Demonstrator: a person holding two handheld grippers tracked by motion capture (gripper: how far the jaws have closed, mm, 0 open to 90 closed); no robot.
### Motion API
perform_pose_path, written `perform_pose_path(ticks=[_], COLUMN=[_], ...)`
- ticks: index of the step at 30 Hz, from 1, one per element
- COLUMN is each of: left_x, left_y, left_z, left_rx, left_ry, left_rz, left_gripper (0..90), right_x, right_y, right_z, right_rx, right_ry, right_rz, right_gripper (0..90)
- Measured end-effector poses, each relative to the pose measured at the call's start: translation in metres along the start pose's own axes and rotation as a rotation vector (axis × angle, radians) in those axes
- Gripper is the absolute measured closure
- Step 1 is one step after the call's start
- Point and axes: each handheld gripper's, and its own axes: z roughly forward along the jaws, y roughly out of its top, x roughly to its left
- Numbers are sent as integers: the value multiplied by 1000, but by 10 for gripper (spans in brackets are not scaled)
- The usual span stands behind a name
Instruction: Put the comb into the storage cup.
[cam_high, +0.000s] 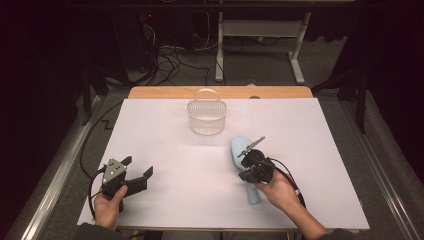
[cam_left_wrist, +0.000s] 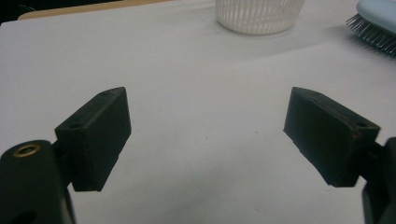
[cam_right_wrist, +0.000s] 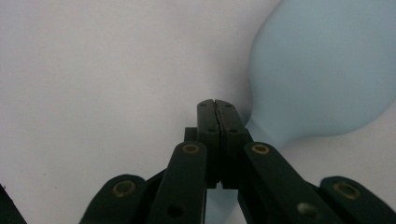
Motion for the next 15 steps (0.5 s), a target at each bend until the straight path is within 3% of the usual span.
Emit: perform_pose_path(ticks=[15], left_x=[0], left_y=[0], left_z=[0], left_rx=[2], left_ry=[-2], left_rz=[5], left_gripper=[158], right_x=[-13], right_y=[-13], right_z=[-8], right_rx=[-12], right_ry=[-30], right_rz=[34], right_gripper=[900])
